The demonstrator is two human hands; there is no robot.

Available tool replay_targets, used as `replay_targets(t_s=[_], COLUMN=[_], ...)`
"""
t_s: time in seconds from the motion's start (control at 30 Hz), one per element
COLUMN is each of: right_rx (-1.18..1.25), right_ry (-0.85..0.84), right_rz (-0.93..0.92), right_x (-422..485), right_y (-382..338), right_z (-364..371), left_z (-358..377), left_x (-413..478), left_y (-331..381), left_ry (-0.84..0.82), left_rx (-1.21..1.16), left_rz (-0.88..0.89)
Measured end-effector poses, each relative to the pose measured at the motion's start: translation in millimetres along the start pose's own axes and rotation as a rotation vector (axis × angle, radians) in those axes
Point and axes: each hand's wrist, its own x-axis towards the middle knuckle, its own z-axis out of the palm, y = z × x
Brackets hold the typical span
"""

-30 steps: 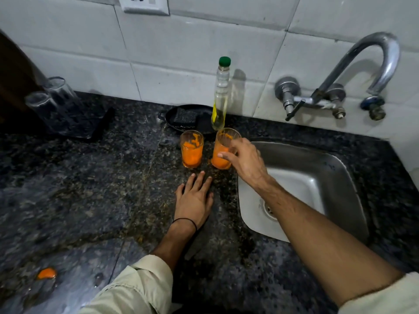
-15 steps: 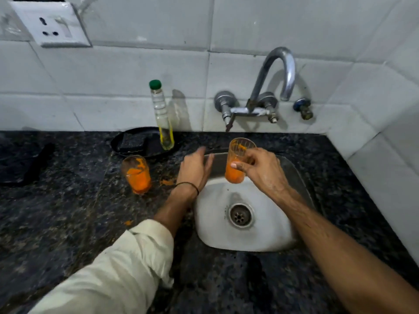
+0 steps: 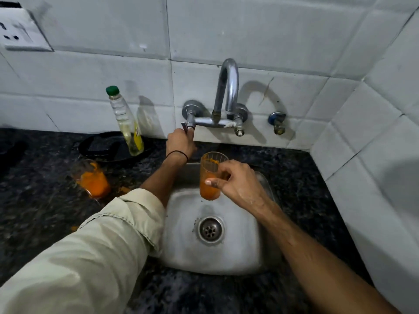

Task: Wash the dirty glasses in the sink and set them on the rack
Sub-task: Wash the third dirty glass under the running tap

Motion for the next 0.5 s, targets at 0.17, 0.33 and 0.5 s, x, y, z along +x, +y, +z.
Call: replay_targets(t_s=[0.17, 0.33, 0.5], right_rx=[0.090, 0.273, 0.162], right_ry=[-0.049, -0.181, -0.158], right_rz=[-0.077, -0.116, -0.094], right_x=[0.2, 9.0, 12.0], right_y=[9.6, 13.6, 11.3], right_z=[-9.2, -22.4, -3.1], left_z=[-6.2, -10.9, 6.6], left_x=[-26.1, -93.6, -108.7], left_y=[-2.0, -37.0, -44.1], left_ry=[-0.245, -0.709, -0.615], left_rx=[-0.481, -0.541, -0.522], left_rz=[-0.145, 0.048, 0.104])
